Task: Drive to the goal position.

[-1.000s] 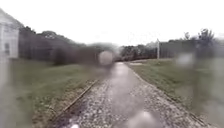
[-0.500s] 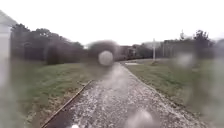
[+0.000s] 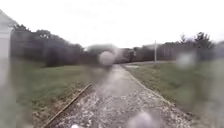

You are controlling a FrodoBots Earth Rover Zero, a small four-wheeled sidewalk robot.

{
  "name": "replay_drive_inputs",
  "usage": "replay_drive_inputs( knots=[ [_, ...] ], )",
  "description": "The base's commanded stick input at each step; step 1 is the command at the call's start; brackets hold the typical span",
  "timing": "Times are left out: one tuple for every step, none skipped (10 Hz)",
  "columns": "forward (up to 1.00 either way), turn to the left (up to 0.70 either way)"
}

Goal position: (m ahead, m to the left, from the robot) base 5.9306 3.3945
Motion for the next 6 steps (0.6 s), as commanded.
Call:
replay_drive_inputs(
  knots=[
    [0.70,0.00],
    [0.70,0.00],
    [0.70,0.00],
    [0.70,0.00],
    [0.70,0.00],
    [0.70,0.00]
  ],
)
